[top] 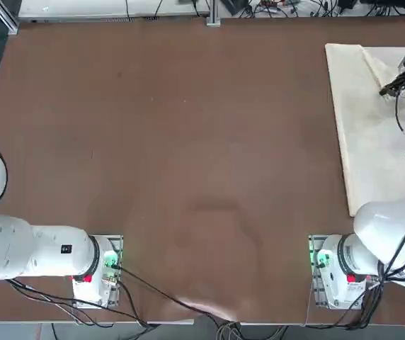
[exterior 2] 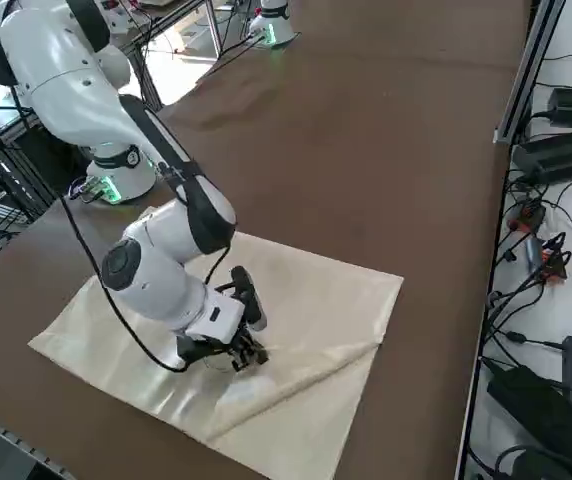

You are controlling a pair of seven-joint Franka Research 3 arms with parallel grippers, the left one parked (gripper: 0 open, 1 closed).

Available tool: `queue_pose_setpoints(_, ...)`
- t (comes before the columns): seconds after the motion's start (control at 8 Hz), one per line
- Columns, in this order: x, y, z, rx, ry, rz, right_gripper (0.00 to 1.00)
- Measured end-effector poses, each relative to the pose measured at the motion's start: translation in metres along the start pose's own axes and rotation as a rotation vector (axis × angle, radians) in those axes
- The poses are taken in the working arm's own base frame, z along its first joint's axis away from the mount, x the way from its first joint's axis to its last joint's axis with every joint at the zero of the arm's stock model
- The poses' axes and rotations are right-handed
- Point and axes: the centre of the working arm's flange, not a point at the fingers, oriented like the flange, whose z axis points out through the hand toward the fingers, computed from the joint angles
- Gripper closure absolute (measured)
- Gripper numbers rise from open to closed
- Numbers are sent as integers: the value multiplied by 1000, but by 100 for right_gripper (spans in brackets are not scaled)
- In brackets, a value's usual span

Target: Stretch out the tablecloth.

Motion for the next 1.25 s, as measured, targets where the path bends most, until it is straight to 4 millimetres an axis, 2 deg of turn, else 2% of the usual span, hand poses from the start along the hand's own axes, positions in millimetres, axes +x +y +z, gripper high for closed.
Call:
queue_pose_setpoints(0.5,63,-39,-1,263,-8,243,98)
queue_pose_setpoints(0.75,94,-56,12,312,-39,376,98)
queue_pose_setpoints(1.25,185,-103,46,340,-132,650,98)
